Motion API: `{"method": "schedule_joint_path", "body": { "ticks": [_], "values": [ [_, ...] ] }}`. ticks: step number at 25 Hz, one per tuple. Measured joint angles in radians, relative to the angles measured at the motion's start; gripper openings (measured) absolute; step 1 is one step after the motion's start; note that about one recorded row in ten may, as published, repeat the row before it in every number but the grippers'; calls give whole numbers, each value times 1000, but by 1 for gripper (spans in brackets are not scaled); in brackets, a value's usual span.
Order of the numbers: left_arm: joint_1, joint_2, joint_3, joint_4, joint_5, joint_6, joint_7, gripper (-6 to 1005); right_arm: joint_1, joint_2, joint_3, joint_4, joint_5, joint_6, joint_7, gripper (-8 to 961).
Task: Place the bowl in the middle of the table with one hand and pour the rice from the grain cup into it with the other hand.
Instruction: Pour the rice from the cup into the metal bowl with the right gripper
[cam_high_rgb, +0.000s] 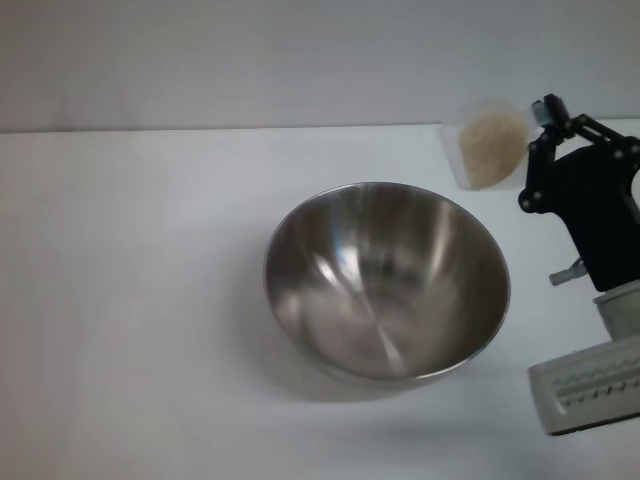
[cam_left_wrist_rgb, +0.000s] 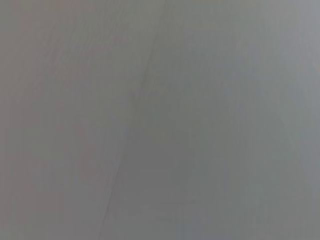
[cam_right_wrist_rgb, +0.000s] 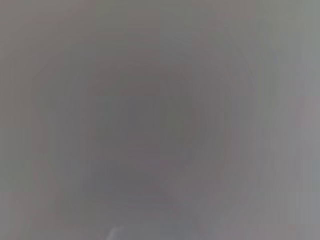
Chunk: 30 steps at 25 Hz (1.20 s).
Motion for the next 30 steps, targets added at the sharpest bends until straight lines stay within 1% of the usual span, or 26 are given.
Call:
{"method": "schedule_joint_path", "body": {
  "ticks": [1, 2, 4, 12, 17, 21, 30],
  "values": [
    [1, 0, 0, 0, 0, 0, 0, 870, -3, 1, -2, 3, -17, 0, -70, 15],
    [1, -1, 0, 0, 0, 1, 0, 870, -3, 1, -2, 3, -17, 0, -70, 15],
    [1, -1, 0, 0, 0, 1, 0, 870, -4, 2, -11, 7, -25, 1, -136, 15],
    [0, -2, 0, 0, 0, 1, 0, 871, 7, 2, -93, 13, -28, 39, -462, 15],
    [0, -3, 0, 5, 0, 1, 0, 870, 11, 2, -125, 7, -32, 39, -577, 15],
    [0, -3, 0, 5, -1, 1, -1, 870, 12, 2, -137, 2, -67, 38, -681, 15],
    [0, -3, 0, 1, -1, -1, -2, 871, 31, 2, -155, -42, -92, 42, -771, 15]
  ]
}}
